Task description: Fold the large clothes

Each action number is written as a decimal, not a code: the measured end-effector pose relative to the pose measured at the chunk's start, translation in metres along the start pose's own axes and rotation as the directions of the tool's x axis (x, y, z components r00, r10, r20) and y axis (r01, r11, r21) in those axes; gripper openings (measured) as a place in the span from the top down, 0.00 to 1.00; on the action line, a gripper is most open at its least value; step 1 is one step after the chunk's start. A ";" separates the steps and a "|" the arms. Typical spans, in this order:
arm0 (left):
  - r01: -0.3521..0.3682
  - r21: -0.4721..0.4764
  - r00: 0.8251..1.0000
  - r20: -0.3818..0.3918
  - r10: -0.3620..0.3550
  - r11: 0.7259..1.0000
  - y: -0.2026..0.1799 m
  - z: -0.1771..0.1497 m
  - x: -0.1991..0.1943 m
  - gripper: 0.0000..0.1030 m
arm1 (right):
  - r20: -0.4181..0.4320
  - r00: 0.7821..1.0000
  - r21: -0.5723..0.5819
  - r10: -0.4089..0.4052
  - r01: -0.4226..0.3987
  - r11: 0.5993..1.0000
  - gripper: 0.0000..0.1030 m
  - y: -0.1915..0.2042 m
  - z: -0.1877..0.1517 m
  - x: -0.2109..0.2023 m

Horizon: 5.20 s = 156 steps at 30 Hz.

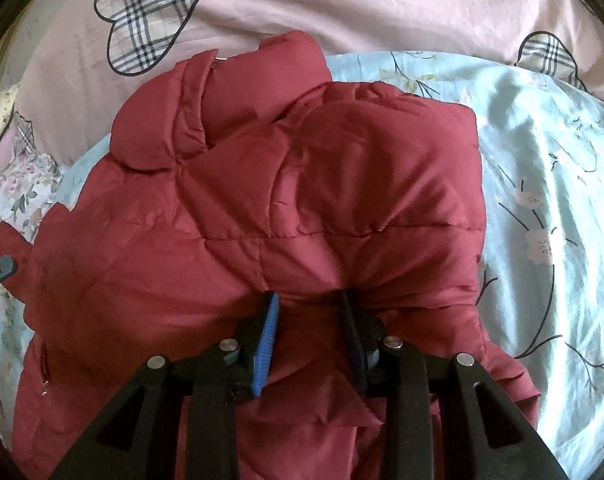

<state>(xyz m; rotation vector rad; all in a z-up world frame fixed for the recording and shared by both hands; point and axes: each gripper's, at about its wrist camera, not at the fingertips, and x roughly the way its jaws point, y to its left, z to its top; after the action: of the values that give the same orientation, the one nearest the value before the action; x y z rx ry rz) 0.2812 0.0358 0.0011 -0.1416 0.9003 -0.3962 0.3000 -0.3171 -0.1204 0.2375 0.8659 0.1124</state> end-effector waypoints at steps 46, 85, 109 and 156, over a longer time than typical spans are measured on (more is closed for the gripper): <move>-0.212 -0.334 0.975 -0.013 0.221 0.919 0.130 -0.057 -0.048 0.60 | 0.023 0.996 -0.066 0.085 -0.083 0.994 0.00 0.037 -0.016 -0.077; -0.200 -0.449 0.904 0.258 0.341 0.871 0.230 0.002 -0.096 0.92 | 0.010 0.998 -0.131 0.065 -0.063 0.989 0.02 0.046 -0.048 -0.110; 0.070 -0.017 0.963 0.261 -0.063 0.997 -0.004 -0.001 -0.062 0.93 | 0.025 0.995 -0.018 0.101 -0.101 0.995 0.02 0.013 -0.050 -0.116; 0.141 0.191 0.989 0.008 -0.145 0.972 -0.133 -0.065 0.063 0.61 | 0.085 0.908 0.328 0.410 -0.414 0.849 0.91 -0.036 0.030 -0.036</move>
<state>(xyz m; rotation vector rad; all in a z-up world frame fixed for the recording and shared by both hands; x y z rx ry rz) 0.2287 -0.1079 -0.0479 -0.0353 0.8284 -0.6111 0.2995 -0.3636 -0.0838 0.7511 0.8082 0.3651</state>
